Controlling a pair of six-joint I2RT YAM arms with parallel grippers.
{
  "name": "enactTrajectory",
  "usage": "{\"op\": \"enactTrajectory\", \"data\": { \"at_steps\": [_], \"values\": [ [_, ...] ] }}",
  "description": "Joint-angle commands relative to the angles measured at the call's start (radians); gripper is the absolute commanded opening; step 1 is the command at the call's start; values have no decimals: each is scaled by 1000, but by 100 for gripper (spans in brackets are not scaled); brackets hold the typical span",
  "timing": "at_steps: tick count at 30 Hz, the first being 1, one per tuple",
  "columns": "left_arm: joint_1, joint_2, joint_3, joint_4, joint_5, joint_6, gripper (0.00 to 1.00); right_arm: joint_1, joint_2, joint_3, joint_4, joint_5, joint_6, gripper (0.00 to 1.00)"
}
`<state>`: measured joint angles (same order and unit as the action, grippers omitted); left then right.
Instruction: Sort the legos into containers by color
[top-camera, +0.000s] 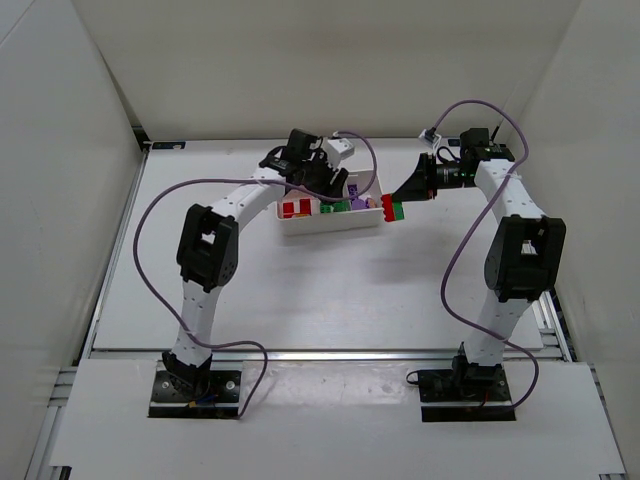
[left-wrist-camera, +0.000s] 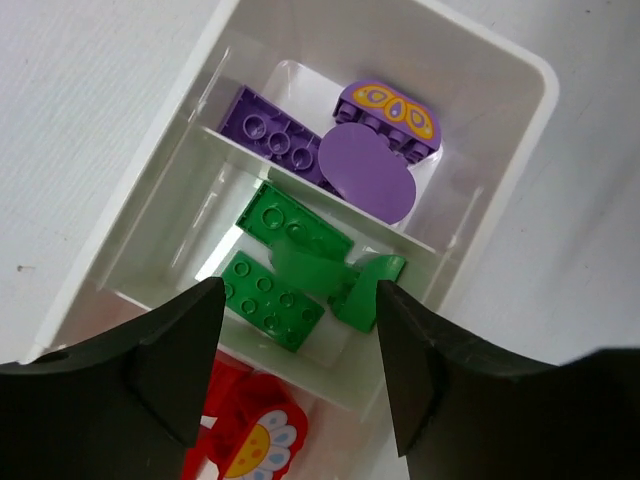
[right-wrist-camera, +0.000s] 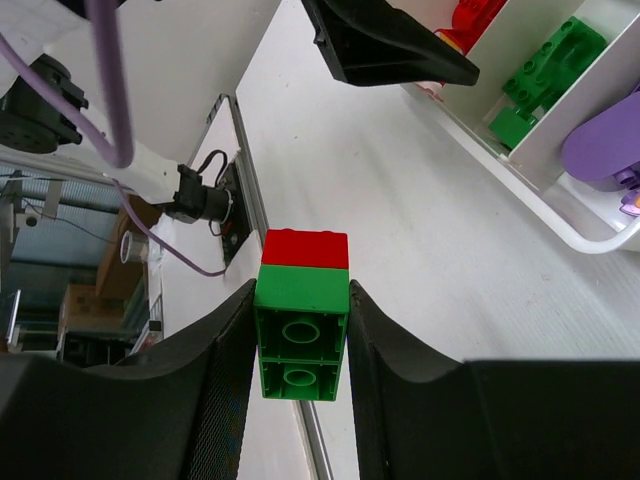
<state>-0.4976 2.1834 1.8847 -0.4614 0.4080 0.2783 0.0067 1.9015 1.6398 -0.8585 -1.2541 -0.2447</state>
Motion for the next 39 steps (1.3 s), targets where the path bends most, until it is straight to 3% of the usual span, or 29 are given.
{"op": "enactTrajectory", "data": {
  "at_steps": [1,6,7,10,12,17,24,39],
  "values": [
    [34,-14,45,-31,63,-56,74,-5,-18,25,-5,-13,-16,0],
    [117,-76,22,125,332,-259,72,-5,-2,57,-4,-45,-13,0],
    [151,-73,27,159,524,-401,71,-5,2,58,4,-54,-15,0],
    [166,-63,-2,354,798,-665,70,-5,19,69,15,-94,-7,0],
    [148,-91,-45,497,862,-731,71,-5,27,77,33,-145,10,0],
    [111,-71,-102,668,1034,-987,72,-5,57,75,203,-234,197,0],
    [80,-51,-104,831,1054,-1097,73,53,87,109,312,-288,338,0],
    [59,-34,-87,846,1039,-1097,74,136,119,150,384,-275,390,0]
  ]
}}
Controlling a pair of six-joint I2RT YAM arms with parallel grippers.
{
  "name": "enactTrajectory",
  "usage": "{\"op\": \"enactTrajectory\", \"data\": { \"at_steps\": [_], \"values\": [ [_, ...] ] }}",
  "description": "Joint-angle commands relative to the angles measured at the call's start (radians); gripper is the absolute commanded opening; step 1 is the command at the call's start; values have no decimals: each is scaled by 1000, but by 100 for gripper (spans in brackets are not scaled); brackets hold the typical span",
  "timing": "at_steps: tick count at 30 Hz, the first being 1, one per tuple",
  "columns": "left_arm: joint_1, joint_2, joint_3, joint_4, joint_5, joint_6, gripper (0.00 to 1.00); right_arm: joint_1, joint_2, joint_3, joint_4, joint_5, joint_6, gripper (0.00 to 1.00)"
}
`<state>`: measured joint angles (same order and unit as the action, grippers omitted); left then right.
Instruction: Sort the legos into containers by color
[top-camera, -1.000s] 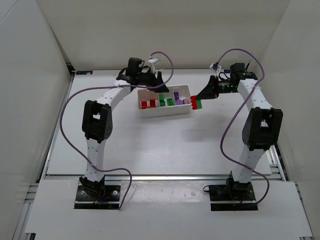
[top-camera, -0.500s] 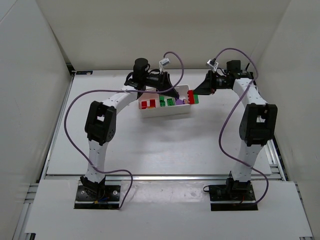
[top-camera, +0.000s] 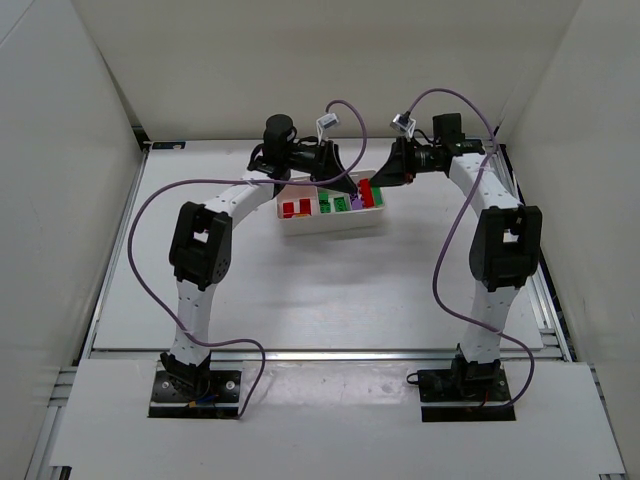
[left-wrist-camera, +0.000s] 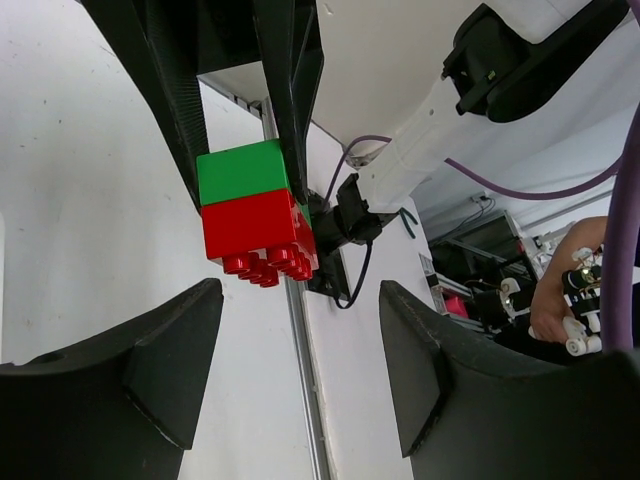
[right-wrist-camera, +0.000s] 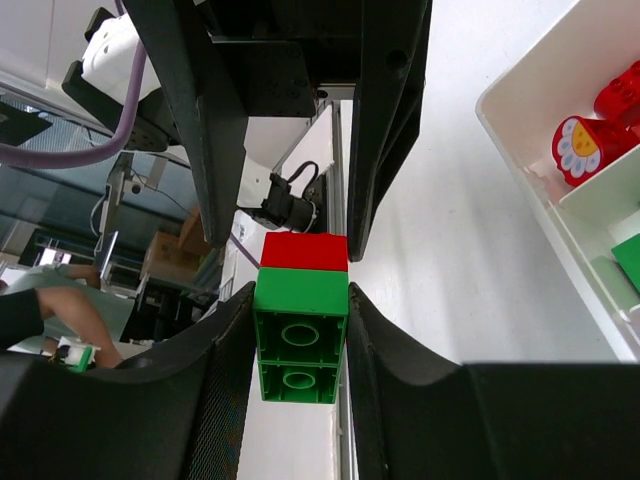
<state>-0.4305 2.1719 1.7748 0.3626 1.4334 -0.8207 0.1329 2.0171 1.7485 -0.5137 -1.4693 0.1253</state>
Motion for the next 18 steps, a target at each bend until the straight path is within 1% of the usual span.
{"op": "enactTrajectory", "data": {
  "at_steps": [1,14,16,18],
  "values": [
    [-10,-23,25,22,13,2,74,11,5,43,43,-57,19,0],
    [-16,-21,23,24,-19,14,74,56,12,48,75,-42,43,0],
    [-16,-21,21,24,-21,14,72,59,14,52,80,-39,46,0],
    [-17,-23,18,24,-25,12,66,62,15,55,86,-34,53,0]
  ]
}}
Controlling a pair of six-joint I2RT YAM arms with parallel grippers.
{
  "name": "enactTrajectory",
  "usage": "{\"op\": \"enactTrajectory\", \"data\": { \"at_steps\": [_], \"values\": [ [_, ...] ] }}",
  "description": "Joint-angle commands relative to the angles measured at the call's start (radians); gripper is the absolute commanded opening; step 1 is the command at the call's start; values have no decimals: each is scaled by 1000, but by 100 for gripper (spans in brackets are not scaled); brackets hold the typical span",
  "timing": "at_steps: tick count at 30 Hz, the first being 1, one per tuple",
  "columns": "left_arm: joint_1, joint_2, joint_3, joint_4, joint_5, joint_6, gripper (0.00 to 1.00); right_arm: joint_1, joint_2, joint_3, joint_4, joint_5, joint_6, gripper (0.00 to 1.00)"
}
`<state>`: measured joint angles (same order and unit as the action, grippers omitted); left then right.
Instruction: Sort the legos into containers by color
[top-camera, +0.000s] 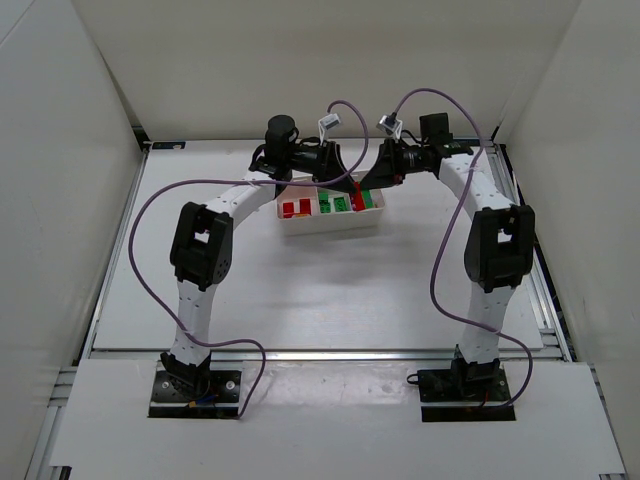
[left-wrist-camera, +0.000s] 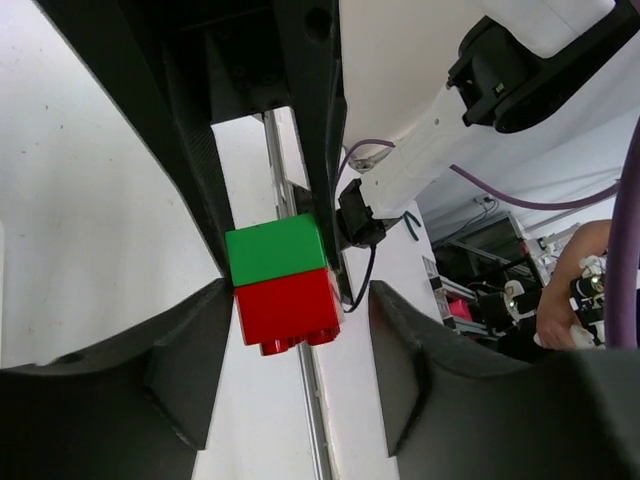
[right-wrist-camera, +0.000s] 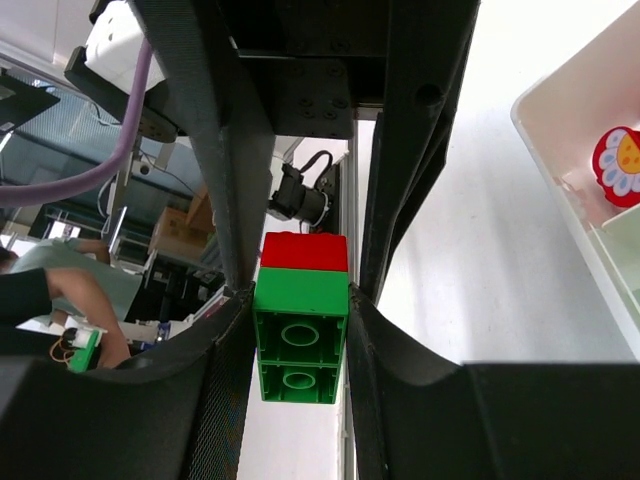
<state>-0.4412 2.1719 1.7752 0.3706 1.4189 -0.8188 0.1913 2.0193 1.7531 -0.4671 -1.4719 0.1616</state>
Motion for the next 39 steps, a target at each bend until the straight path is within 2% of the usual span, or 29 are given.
{"op": "enactTrajectory", "data": {
  "at_steps": [1,2,4,5,8,21,27,29,31,33,34,35,36,37,39],
  "values": [
    [-7,-23,17,14,-12,9,62,7,15,52,41,-30,16,0],
    [-7,-23,15,16,-12,9,53,7,18,55,42,-28,16,0],
    [-8,-27,3,14,-18,9,43,7,16,55,42,-25,16,0],
    [-8,-29,1,14,-18,9,34,5,16,55,44,-24,18,0],
    [-10,-35,-16,16,-18,4,23,5,13,49,44,-11,10,0],
    [24,-135,-175,2,-28,56,21,-67,7,81,-71,45,-123,0],
    [76,-263,-281,-255,-92,260,21,-72,28,154,-120,99,-191,0],
    [100,-328,-298,-417,-144,381,21,-64,38,172,-137,134,-217,0],
    [116,-385,-299,-519,-198,496,21,-33,48,210,-180,247,-238,0],
    [148,-440,-304,-576,-286,539,22,-3,68,235,-203,344,-267,0],
    [159,-457,-303,-619,-322,584,22,34,76,267,-228,467,-275,0],
    [167,-471,-290,-646,-357,616,22,55,87,281,-232,522,-290,0],
    [176,-497,-281,-680,-459,644,22,74,107,295,-243,571,-309,0],
    [180,-509,-277,-712,-506,670,22,114,117,325,-240,666,-312,0],
    [194,-546,-264,-734,-631,685,22,151,154,348,-231,755,-315,0]
  ]
}}
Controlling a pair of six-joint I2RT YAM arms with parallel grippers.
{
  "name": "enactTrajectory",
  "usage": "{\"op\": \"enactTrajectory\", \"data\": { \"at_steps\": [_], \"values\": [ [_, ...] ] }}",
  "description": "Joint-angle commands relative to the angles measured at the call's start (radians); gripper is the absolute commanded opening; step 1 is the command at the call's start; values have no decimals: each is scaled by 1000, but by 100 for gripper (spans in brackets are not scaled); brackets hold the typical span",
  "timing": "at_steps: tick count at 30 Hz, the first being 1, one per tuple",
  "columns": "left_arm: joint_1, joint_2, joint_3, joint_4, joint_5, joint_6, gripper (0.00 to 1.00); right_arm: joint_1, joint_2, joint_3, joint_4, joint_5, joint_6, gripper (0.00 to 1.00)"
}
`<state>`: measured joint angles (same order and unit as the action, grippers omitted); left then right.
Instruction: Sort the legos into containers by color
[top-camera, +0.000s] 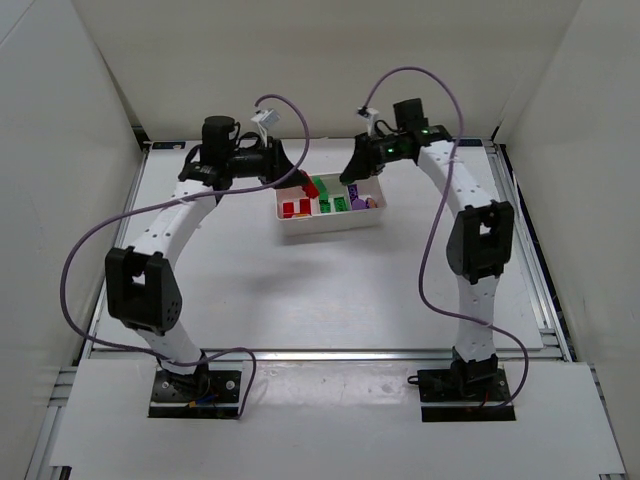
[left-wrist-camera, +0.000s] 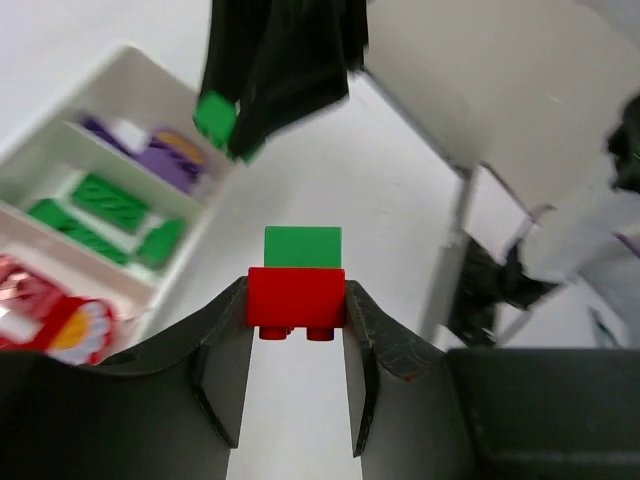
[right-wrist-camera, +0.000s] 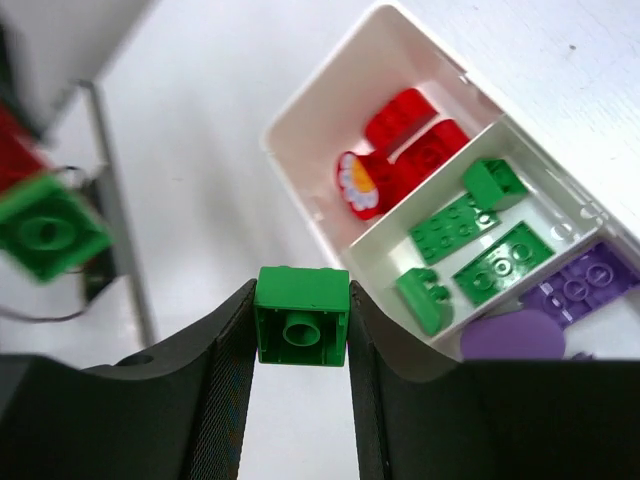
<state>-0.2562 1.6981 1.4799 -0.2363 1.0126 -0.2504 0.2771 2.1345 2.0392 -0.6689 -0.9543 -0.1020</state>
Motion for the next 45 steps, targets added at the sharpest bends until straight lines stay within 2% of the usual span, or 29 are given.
{"op": "enactTrajectory", "data": {
  "at_steps": [1,3,9,11,12,15,19,21,25,26,27,29,31,35,39,45],
  "values": [
    [15,-84,30,-121,-253,119,22,91,57,94,-29,293,-53,0],
    [28,-103,34,-118,-296,120,23,109,106,125,-23,322,-44,0],
    [46,-106,37,-116,-293,119,25,132,205,174,-20,407,-76,1],
    [46,-107,34,-116,-298,120,26,140,215,165,-23,454,-90,13],
    [48,-106,33,-115,-296,120,26,143,219,162,-23,463,-97,30],
    [51,-98,33,-109,-284,120,26,149,219,141,-21,495,-108,58],
    [60,-81,20,-84,-238,111,27,154,203,138,-17,465,-117,79],
    [66,-74,14,-60,-212,108,27,143,188,130,-5,375,-101,89],
    [89,-51,-12,15,-83,65,27,111,134,116,47,64,-73,92],
    [103,-46,-12,38,-36,54,27,106,102,104,63,-8,-68,91],
    [106,-40,-10,48,-14,45,27,91,87,76,87,-150,-61,90],
    [118,-22,3,60,41,30,27,73,47,52,152,-277,-33,88],
    [121,0,10,63,81,30,27,45,47,71,148,-426,-12,88],
    [126,32,25,72,196,10,27,22,91,170,29,-557,-12,87],
    [123,86,37,155,282,-59,28,19,84,170,32,-583,-8,88],
    [107,153,111,172,323,-95,28,50,102,191,41,-600,13,89]
  ]
}}
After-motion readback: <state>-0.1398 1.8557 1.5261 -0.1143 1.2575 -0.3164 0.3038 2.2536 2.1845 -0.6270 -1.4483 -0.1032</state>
